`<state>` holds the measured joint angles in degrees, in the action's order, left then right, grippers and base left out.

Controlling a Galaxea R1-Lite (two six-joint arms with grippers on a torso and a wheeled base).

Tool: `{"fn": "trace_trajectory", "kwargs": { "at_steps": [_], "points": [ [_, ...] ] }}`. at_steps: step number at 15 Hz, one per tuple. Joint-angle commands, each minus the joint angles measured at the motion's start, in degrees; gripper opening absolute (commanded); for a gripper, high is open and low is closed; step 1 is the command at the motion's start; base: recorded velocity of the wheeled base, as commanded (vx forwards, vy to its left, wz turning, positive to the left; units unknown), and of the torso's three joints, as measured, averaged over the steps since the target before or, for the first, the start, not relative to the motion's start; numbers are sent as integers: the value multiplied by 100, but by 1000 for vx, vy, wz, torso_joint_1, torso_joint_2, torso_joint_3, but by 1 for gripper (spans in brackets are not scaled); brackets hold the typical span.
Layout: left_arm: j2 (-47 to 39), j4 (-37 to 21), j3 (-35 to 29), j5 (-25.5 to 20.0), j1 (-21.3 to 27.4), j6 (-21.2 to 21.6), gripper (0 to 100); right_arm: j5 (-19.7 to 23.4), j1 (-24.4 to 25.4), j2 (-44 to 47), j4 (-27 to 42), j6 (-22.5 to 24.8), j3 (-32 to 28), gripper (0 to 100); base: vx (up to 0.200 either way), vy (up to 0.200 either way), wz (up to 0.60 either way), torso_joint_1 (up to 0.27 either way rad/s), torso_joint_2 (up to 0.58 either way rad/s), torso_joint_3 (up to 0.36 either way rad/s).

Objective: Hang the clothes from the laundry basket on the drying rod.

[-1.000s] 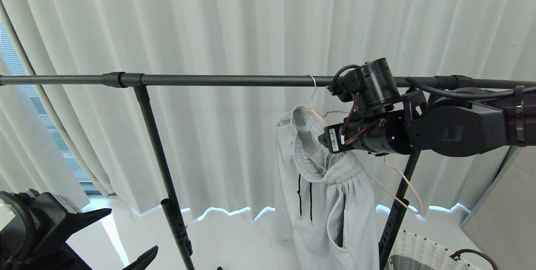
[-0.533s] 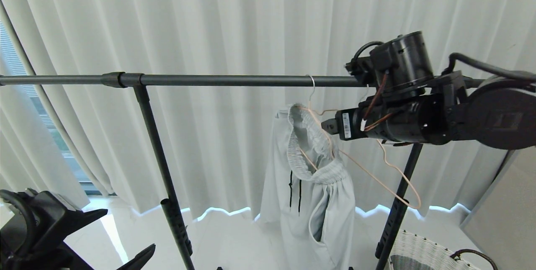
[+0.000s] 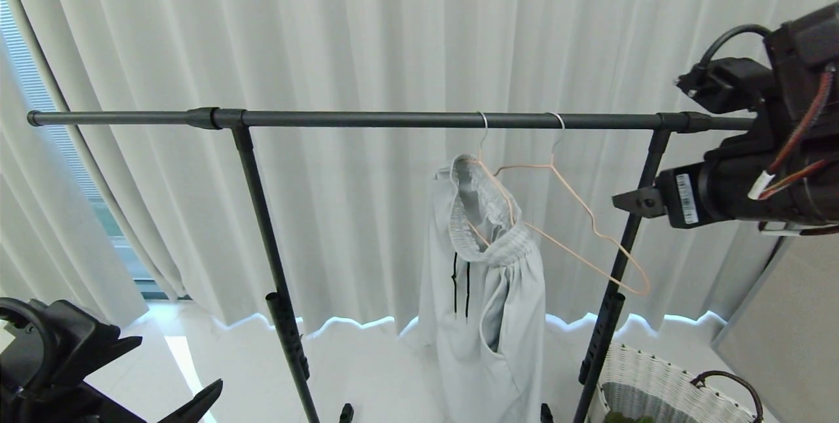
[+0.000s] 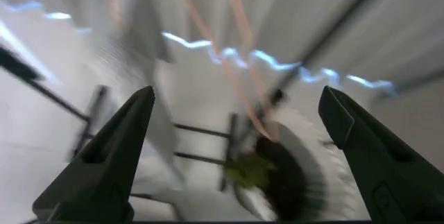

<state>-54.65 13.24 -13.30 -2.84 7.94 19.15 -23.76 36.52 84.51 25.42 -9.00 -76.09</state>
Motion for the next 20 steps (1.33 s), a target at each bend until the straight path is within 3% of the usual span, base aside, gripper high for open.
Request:
{"fn": "trace_trajectory", "kwargs": {
  "at_steps": [1, 2, 6, 9, 13, 20],
  "points": [
    [-72, 3, 20, 3, -249, 1, 100, -173, -682, -672, 25, 636, 631, 100, -200, 0, 0, -2, 2, 7],
    [-81, 3, 29, 12, -372, 10, 100, -226, -928, -866, -63, 926, 965, 100, -200, 0, 0, -2, -2, 7],
    [-63, 3, 135, 469, -556, -25, 100, -516, -1288, -1393, -714, 1163, 2204, 100, -100, 0, 0, 0, 0, 2],
    [-63, 3, 47, 504, -715, -34, 100, -665, -1675, -1753, -731, 1392, 2670, 100, 0, 0, 0, 0, 0, 0],
    [-37, 3, 3, 504, -890, -43, 100, -656, -2097, -2061, -731, 1840, 2872, 100, 0, 0, 0, 0, 0, 0],
    [-19, 3, 29, 504, -881, -34, 100, -674, -2123, -2105, -731, 1928, 2942, 100, 0, 0, 0, -5, 11, 7]
  ]
}}
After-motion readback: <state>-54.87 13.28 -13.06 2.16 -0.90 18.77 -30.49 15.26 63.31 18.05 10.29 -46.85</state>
